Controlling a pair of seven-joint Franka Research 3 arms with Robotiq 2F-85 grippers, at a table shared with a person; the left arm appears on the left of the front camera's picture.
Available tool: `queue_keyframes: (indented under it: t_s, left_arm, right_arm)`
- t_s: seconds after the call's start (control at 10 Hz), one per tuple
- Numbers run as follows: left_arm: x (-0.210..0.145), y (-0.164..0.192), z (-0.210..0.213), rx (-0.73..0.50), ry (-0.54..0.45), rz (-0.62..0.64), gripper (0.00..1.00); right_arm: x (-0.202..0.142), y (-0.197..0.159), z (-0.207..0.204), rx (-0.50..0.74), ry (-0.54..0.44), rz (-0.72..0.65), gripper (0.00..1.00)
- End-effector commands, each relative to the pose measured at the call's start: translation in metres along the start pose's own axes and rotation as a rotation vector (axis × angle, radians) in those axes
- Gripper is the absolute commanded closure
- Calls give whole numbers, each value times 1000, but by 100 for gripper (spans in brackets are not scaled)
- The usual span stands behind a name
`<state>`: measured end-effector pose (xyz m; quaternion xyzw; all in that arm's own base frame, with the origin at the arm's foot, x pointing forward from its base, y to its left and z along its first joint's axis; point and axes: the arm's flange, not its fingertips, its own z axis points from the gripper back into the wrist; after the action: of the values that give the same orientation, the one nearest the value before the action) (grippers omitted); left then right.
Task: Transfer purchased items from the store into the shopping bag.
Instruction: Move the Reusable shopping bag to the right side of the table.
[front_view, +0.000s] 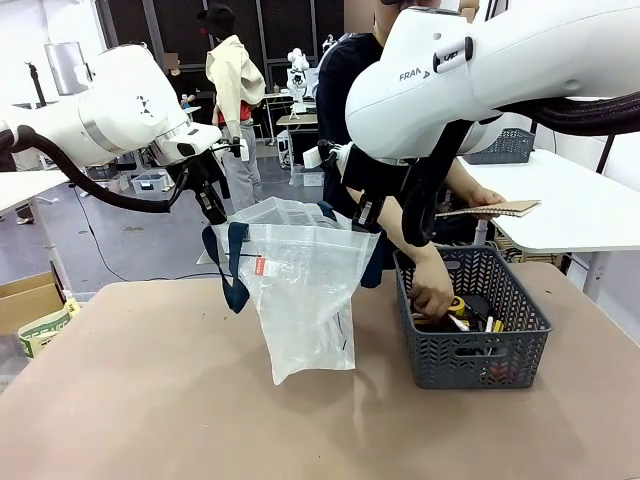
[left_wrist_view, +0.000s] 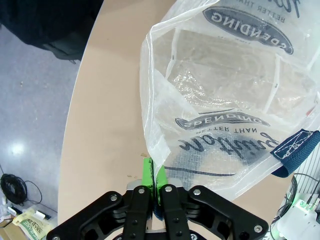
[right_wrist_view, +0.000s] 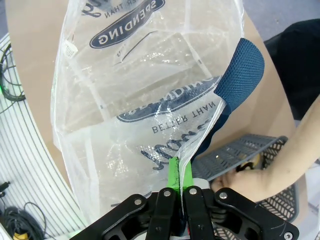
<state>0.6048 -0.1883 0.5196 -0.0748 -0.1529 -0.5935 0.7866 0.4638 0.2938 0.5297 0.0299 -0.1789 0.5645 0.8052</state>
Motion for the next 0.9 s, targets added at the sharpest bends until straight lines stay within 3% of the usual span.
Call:
queue_keyframes:
  t_s: [0.0, 0.8]
  left_arm:
    - [-2, 1, 0, 1, 1, 2, 100]
    - [-2, 1, 0, 1, 1, 2, 100]
  right_arm:
    - [-2, -1, 0, -1, 6, 1, 100]
    - [-2, -1, 0, -1, 6, 1, 100]
